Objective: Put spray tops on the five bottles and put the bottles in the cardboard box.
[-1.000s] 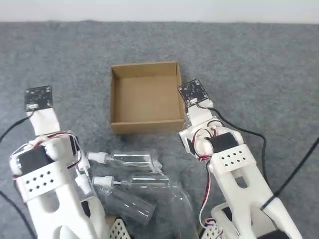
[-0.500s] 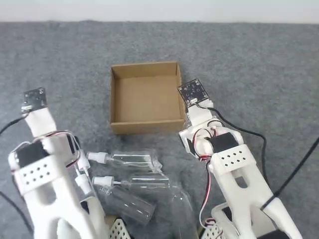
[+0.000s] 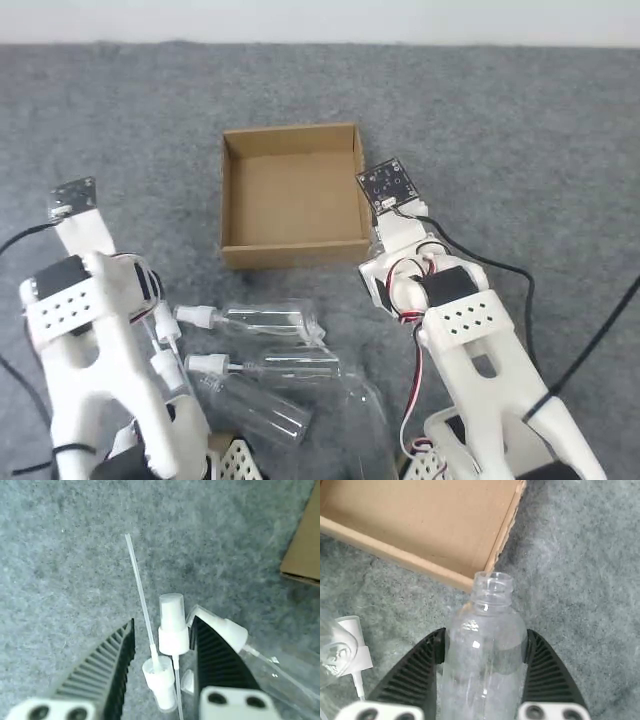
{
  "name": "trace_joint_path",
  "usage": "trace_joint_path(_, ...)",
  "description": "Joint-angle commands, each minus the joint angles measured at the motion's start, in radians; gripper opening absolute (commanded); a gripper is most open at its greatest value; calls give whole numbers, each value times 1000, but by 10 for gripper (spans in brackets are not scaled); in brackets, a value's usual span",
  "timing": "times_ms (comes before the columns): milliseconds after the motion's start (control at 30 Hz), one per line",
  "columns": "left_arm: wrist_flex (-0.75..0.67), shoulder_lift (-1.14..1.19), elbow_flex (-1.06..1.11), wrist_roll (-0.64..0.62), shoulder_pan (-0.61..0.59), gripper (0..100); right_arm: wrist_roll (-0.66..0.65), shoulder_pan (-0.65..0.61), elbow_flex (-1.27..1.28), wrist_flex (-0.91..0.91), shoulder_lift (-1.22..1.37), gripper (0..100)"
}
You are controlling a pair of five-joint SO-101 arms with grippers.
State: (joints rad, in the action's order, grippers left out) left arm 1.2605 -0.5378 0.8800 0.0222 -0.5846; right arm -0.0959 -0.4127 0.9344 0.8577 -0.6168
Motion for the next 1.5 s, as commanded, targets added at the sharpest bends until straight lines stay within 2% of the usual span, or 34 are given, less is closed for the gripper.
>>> trace_joint_path(0,-66,2,36,-15,-2,170,0,5,0,-21,-39,86)
trace_joint_path(400,-91,11,67,20,-2,171,0,5,0,-21,-39,87)
trace_joint_path(733,-123,238,-15,25,6,170,0,5,2,-21,-39,87)
trace_joint_path(900,-161,247,-13,23,8,170,0,5,2,-21,-39,87)
trace_joint_path(1100,-161,247,8,21,68,170,0,5,2,-21,-39,87)
trace_joint_path(1467,-198,244,31,21,80,169,0,5,2,-21,-39,86)
